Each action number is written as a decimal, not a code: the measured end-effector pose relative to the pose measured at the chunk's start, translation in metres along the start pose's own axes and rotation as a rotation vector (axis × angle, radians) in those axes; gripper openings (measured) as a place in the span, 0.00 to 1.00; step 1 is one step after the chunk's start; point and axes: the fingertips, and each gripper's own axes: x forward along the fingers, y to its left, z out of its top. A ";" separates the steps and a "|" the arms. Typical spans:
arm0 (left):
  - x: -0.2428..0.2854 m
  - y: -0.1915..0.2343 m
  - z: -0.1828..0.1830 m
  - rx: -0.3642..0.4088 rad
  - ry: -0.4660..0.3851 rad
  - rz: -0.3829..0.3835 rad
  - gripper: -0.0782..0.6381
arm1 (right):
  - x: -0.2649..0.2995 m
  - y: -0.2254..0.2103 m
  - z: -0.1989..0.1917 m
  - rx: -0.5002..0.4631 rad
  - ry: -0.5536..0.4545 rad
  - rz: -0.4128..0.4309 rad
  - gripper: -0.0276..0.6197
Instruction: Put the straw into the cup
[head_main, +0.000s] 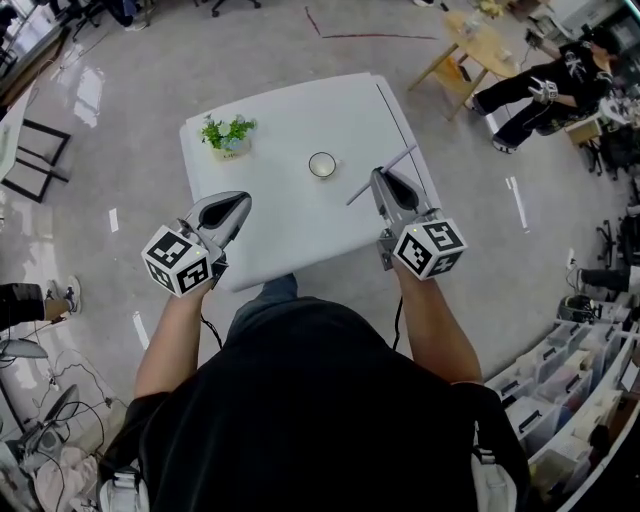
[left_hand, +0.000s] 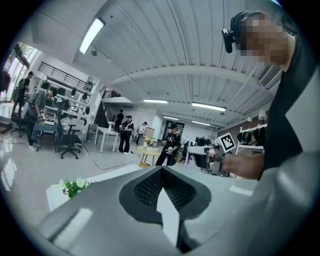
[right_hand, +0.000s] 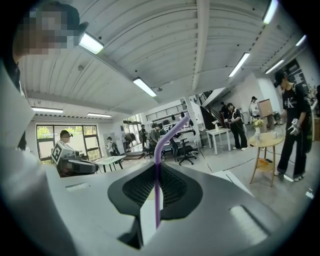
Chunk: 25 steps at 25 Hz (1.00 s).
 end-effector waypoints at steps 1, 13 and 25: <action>0.002 0.003 0.000 -0.002 0.002 0.000 0.11 | 0.004 -0.002 -0.001 0.002 0.005 0.001 0.12; 0.026 0.036 -0.008 -0.022 0.039 -0.002 0.11 | 0.054 -0.027 -0.020 0.030 0.051 0.008 0.12; 0.044 0.063 -0.015 -0.046 0.060 0.004 0.11 | 0.093 -0.047 -0.038 0.053 0.078 0.009 0.12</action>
